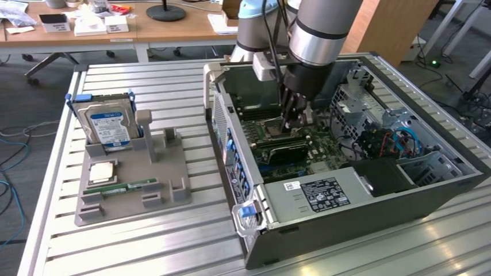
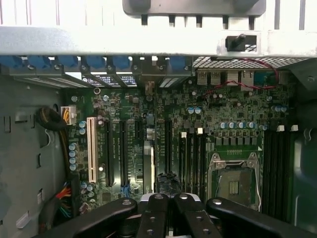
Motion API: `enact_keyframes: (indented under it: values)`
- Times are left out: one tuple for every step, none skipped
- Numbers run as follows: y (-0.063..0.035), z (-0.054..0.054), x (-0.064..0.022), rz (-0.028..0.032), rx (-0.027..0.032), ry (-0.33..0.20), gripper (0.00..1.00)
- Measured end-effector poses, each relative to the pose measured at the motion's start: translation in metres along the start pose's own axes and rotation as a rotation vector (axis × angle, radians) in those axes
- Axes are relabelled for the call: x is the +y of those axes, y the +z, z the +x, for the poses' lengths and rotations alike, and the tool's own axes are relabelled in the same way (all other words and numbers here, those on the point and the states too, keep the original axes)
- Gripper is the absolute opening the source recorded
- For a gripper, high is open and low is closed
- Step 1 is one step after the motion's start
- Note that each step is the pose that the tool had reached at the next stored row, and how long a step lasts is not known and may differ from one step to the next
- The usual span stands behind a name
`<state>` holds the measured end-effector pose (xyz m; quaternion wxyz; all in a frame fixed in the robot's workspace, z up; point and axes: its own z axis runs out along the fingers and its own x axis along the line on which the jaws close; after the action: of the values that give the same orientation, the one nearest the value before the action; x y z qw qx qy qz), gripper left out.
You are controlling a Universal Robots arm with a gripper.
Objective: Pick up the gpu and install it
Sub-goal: 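Press down on the gpu until it lock into place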
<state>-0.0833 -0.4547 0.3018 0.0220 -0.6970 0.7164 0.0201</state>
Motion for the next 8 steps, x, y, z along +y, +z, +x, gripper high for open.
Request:
enact_keyframes:
  values:
    - [0.0018, 0.0, 0.0, 0.0009, 0.0, 0.0, 0.11]
    - [0.0037, 0.0, 0.0, 0.0018, -0.0001, 0.0, 0.11]
    - [0.0055, 0.0, 0.0, 0.0026, -0.0001, 0.0, 0.11]
    - [0.0073, 0.0, 0.0, 0.0034, -0.0002, 0.0, 0.11]
    - [0.0091, 0.001, 0.0, 0.0041, -0.0002, 0.0, 0.11]
    - [0.0105, 0.001, 0.0, 0.0044, -0.0001, 0.0, 0.11]
    - [0.0116, 0.001, 0.0, 0.0047, 0.0002, 0.0, 0.11]
    - [0.0119, 0.001, 0.0, 0.0046, 0.0004, 0.0, 0.11]
